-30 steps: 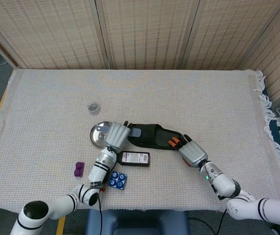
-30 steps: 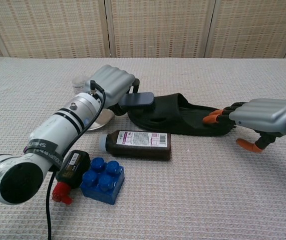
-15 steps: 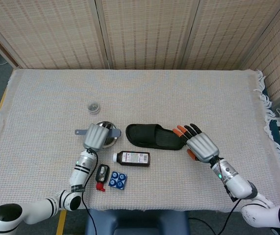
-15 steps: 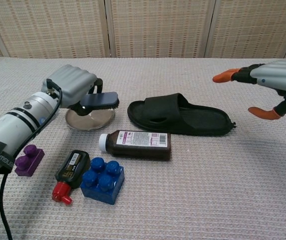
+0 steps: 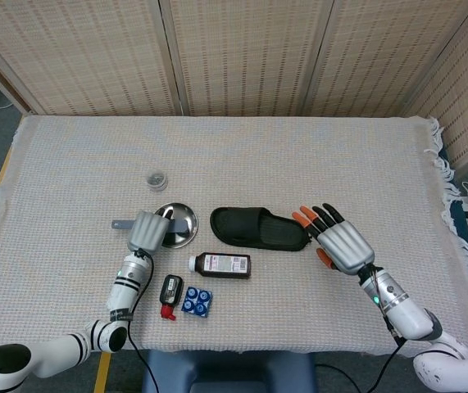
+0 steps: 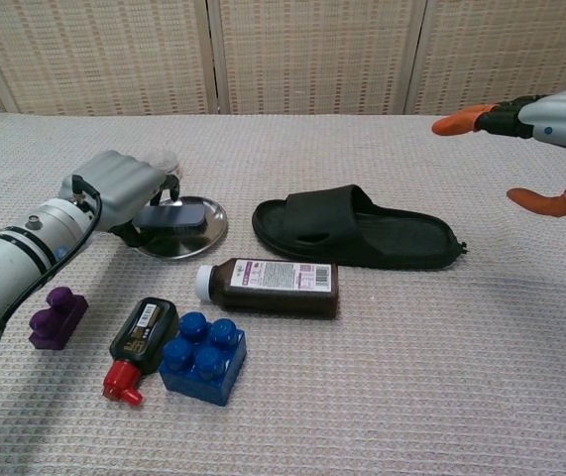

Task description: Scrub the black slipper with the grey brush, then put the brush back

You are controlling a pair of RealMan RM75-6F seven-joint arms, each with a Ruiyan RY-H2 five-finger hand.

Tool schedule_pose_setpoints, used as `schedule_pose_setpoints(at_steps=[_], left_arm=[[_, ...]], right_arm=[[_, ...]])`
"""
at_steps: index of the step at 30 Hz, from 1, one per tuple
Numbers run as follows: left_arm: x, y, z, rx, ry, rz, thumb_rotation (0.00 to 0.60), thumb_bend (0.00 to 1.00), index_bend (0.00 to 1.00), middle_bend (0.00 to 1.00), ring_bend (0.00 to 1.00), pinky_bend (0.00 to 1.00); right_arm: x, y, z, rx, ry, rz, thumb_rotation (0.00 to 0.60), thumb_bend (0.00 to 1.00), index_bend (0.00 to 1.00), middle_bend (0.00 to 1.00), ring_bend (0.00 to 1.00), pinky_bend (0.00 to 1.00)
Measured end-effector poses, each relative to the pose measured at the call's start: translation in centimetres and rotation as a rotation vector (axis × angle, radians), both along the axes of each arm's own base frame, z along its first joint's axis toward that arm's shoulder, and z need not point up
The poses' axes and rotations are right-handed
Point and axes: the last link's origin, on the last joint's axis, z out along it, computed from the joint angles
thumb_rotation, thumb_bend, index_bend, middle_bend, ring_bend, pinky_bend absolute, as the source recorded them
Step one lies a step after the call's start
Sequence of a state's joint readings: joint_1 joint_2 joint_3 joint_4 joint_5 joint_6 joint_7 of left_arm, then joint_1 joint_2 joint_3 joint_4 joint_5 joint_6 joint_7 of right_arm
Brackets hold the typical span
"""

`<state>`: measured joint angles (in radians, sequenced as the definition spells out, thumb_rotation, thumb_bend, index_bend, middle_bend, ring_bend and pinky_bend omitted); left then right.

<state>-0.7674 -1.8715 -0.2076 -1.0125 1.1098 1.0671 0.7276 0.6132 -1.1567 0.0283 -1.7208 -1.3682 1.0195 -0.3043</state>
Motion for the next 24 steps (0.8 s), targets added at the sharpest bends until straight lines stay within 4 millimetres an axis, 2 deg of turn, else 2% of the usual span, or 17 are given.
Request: schedule_pose_setpoints(at_steps=[3, 10, 12, 13, 15, 17, 18, 19, 21, 24], left_arm=[[0.1, -0.2, 0.1, -0.013, 0.011, 0.009, 0.600, 0.37, 0.11, 0.17, 0.81, 1.00], [0.8, -0.8, 0.9, -0.018, -0.017, 0.001, 0.600, 0.37, 0.10, 0.15, 0.80, 1.00], [1.0, -1.3, 1.4, -0.012, -0.041, -0.013, 0.600, 0.37, 0.10, 0.15, 0.77, 1.00], [1.1, -1.8, 2.0, -0.008, -0.063, -0.025, 0.600, 0.37, 0.10, 0.14, 0.71, 0.97], [1.1, -2.8, 3.2, -0.004, -0.105, -0.044, 0.600, 0.37, 0.08, 0.11, 0.54, 0.85], [0.6, -4.4, 4.8, -0.011, -0.175, -0.063, 0.600, 0.37, 0.06, 0.08, 0.26, 0.53], [0.3, -5.2, 5.5, -0.020, -0.212, -0.069, 0.600, 0.37, 0.06, 0.07, 0.19, 0.43], [-0.4, -6.3, 6.5, -0.031, -0.262, -0.072, 0.600, 0.37, 0.06, 0.06, 0.09, 0.29], [-2.0, -8.0, 8.0, -0.038, -0.338, -0.066, 0.600, 0.37, 0.06, 0.04, 0.02, 0.19], [-5.9, -11.3, 10.7, -0.014, -0.476, -0.023, 0.600, 0.37, 0.07, 0.03, 0.00, 0.14]], right_arm=[[-0.1, 0.1, 0.0, -0.001, -0.002, -0.002, 0.600, 0.44, 0.00, 0.00, 0.00, 0.00], [-0.4, 0.7, 0.6, -0.016, -0.007, -0.008, 0.600, 0.44, 0.00, 0.00, 0.00, 0.00], [-0.7, 1.1, 0.9, -0.031, -0.011, -0.012, 0.600, 0.44, 0.00, 0.00, 0.00, 0.00], [-1.0, 1.5, 1.1, -0.040, -0.012, -0.015, 0.600, 0.44, 0.00, 0.00, 0.00, 0.00], [-1.8, 2.5, 1.5, -0.065, -0.018, -0.026, 0.600, 0.43, 0.00, 0.00, 0.00, 0.00], [-2.7, 3.7, 1.9, -0.095, -0.023, -0.041, 0.600, 0.41, 0.00, 0.00, 0.00, 0.00], [-3.5, 4.7, 2.2, -0.119, -0.027, -0.054, 0.600, 0.40, 0.00, 0.00, 0.00, 0.00], [-4.0, 5.5, 2.5, -0.138, -0.030, -0.064, 0.600, 0.40, 0.00, 0.00, 0.00, 0.00], [-5.5, 7.5, 3.0, -0.183, -0.036, -0.085, 0.600, 0.39, 0.00, 0.00, 0.00, 0.00], [-7.3, 10.0, 3.5, -0.248, -0.047, -0.084, 0.600, 0.39, 0.00, 0.00, 0.00, 0.00]])
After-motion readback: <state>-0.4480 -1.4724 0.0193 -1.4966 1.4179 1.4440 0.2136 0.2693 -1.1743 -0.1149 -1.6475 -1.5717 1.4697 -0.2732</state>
